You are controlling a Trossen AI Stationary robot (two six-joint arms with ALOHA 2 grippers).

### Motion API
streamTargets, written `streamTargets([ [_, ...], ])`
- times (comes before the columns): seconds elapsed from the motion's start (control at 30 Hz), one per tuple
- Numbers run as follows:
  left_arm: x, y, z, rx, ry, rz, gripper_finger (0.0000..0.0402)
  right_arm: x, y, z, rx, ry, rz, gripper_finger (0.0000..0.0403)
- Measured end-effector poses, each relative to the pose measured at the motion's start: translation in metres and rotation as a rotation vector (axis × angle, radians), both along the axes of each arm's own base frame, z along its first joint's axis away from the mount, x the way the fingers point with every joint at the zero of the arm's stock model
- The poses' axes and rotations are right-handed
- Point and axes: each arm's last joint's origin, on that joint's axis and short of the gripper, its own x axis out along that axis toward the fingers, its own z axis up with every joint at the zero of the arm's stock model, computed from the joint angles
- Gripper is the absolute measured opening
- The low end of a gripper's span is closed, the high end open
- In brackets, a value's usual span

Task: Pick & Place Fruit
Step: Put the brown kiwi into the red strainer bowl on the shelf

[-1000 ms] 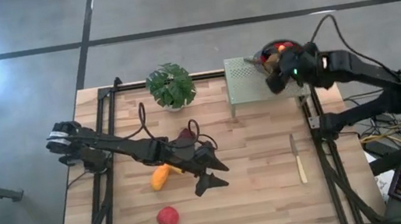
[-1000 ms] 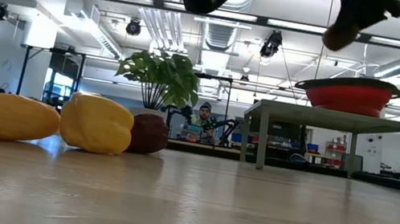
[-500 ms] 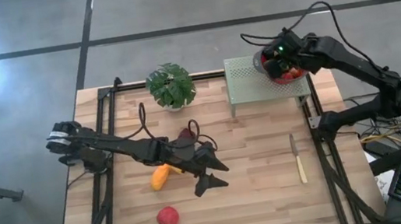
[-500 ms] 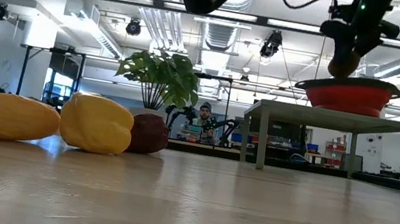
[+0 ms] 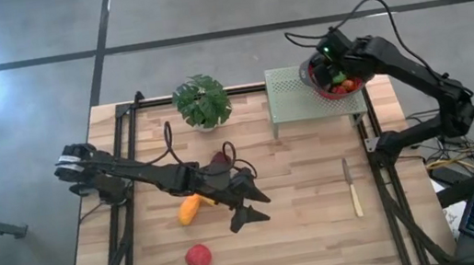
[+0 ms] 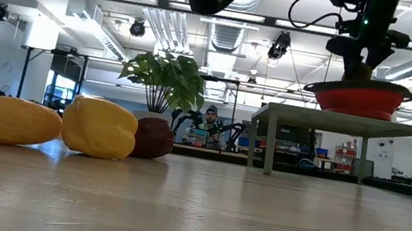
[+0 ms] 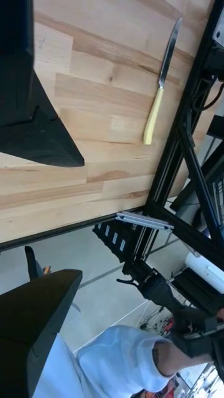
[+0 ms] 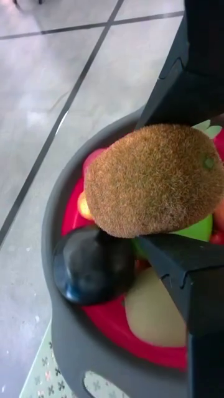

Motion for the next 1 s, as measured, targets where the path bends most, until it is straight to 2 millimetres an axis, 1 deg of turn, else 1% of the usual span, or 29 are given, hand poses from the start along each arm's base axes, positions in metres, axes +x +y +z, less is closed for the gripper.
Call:
streamTargets([
  [0.13, 0.000, 0.000, 0.000, -0.001, 0.000, 0.000, 0.0287, 0.002, -0.007, -0.003, -0.003, 0.000, -0.015, 0.0231],
  [0.23, 0.000, 0.000, 0.000, -0.001, 0.000, 0.000, 0.0287, 0.006, -0.011, -0.006, -0.004, 0.011, -0.011, 0.0229],
  [0.47, 0.000, 0.000, 0.000, -0.016, 0.007, 0.001, 0.0287, 0.011, -0.020, -0.014, 0.008, 0.051, -0.022, 0.0254],
  [0.6, 0.000, 0.000, 0.000, -0.023, 0.010, 0.003, 0.0287, 0.011, -0.021, -0.015, -0.001, 0.071, -0.032, 0.0261],
  [0.87, 0.000, 0.000, 0.000, -0.024, 0.011, 0.004, 0.0287, 0.009, -0.020, -0.012, -0.011, 0.084, -0.010, 0.0250],
  [1.0, 0.000, 0.000, 0.000, -0.024, 0.011, 0.004, 0.0287, 0.008, -0.019, -0.009, -0.029, 0.066, -0.010, 0.0266],
])
